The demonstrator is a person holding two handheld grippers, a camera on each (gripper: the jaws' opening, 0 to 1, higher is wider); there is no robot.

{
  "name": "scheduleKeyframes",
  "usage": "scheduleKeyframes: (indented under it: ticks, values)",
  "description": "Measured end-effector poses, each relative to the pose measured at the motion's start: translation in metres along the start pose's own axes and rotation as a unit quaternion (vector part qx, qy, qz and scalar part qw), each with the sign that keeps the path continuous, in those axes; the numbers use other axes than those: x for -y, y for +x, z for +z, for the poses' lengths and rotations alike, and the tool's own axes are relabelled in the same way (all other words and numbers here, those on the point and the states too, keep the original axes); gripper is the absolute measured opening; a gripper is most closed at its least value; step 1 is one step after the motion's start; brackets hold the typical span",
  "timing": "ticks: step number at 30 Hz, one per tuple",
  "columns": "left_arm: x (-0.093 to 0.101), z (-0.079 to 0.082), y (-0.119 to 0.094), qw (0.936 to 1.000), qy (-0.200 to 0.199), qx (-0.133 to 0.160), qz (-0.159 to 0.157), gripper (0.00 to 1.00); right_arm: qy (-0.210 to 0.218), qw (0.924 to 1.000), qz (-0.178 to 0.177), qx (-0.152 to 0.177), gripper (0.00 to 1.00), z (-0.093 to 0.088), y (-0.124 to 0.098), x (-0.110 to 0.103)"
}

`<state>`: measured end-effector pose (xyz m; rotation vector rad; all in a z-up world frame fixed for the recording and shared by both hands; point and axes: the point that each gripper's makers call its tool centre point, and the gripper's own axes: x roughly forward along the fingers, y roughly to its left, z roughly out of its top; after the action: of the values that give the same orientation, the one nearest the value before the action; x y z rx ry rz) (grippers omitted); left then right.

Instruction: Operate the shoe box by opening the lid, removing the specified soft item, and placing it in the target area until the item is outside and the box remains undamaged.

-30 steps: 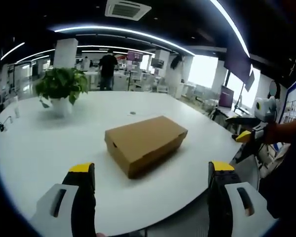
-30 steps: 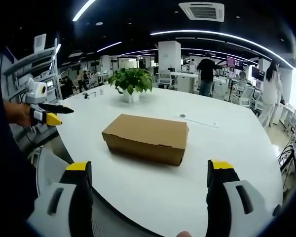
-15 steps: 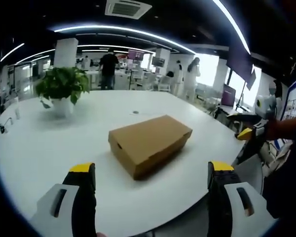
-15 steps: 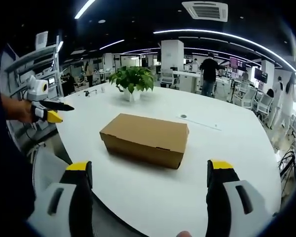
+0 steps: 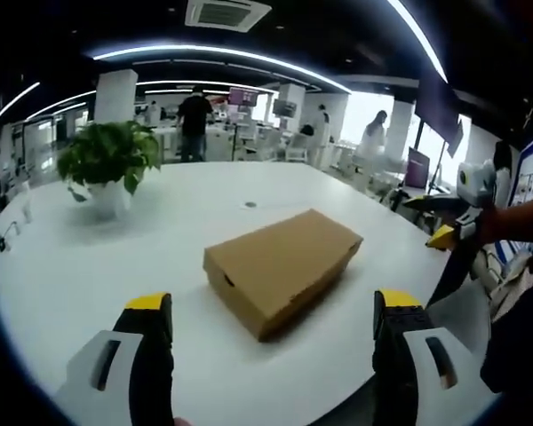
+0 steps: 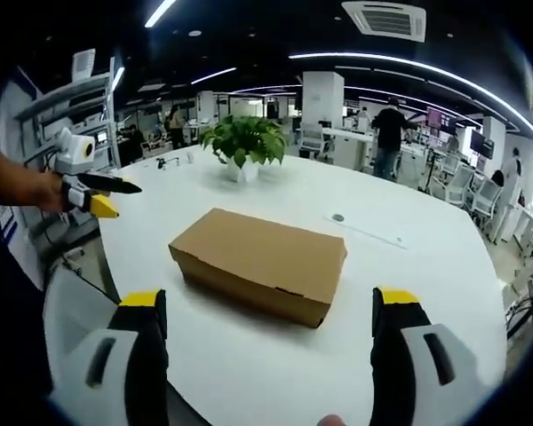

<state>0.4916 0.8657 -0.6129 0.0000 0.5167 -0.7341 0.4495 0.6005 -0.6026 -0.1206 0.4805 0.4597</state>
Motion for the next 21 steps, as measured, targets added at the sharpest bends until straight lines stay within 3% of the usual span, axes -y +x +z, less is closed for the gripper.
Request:
scheduleKeyframes:
  ticks: [9,21]
  values:
    - [-0.005,0.003,0.028,0.9999,0.005,-0.011,-0.012,0.95,-0.012,0.9999,0.011,-0.001,0.9,0.012,0.029,0.008]
    - [-0.016,0.005,0.066,0.9995,0.005,-0.024,-0.021,0.92,-0.002,0.9998,0.013,-0.016,0.89,0.01,0.069,0.029]
